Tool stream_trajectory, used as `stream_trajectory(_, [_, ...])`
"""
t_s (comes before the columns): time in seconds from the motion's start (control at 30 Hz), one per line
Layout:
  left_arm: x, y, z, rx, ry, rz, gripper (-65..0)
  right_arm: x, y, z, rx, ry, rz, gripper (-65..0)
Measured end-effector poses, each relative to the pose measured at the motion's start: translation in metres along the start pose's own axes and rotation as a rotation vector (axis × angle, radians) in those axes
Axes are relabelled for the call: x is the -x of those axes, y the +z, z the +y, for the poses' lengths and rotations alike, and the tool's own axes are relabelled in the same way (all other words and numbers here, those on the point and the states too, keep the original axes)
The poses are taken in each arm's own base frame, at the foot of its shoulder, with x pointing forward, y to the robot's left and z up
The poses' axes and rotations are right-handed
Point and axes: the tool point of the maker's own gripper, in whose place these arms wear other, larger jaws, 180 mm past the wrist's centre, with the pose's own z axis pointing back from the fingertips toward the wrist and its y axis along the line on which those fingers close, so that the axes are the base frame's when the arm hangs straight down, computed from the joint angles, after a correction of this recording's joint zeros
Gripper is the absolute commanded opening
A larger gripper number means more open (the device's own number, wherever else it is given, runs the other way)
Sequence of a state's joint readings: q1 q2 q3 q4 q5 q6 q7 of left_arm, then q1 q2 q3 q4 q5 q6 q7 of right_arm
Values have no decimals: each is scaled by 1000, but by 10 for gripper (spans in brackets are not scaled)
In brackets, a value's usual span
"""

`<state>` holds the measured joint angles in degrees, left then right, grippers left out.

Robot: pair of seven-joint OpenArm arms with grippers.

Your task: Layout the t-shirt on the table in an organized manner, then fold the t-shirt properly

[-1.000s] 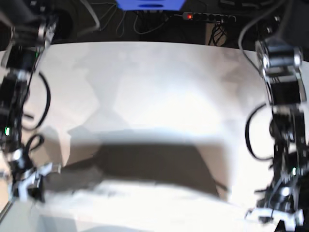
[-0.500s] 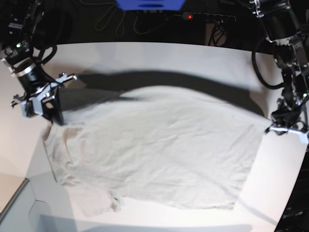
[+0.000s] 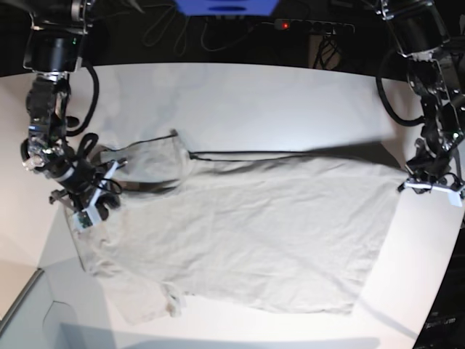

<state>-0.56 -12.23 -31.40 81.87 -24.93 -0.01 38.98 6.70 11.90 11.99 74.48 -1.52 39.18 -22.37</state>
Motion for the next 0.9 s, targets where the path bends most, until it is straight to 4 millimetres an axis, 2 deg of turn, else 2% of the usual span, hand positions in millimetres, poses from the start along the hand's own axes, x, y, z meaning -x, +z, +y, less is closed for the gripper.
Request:
stream_trajectory(0.1, [-2,0,0,2,0,-3,-650,-9,3,-3,16,29,-16,-428])
stream_trajectory(0.2, [-2,0,1,-2,4,-3,-650,-23,16,-11,54,37,-70,-356])
stream_trajectory(0.27, [-2,0,1,-1,3,-4,-650,-22,28,-19,90,44,-76,-340])
stream_trajectory(0.33, [-2,0,1,0,3,-4,-650,-16,40,-21,123,37,-65,-340])
stream_trajectory(0.4, [-1,0,1,0,3,-3,-650,-19,54,-19,154,-5,-118,-340])
stream_trajectory(0.5, [-2,0,1,-1,1,-4,-650,7,63,-9,166,-55,-81,-340])
stream_trajectory(0.63, [-2,0,0,2,1,-6,-650,54,53,20,105,-150,21,-340])
stream_trajectory(0.7, [-2,0,0,2,0,-6,-650,60,49,24,97,-171,28,-339])
stream_trajectory(0.8, [-2,0,0,2,0,-6,-650,58,46,25,92,-184,14,-337])
stream_trajectory(0.9, [-2,0,1,1,0,-5,-650,72,36,30,69,-221,51,-337])
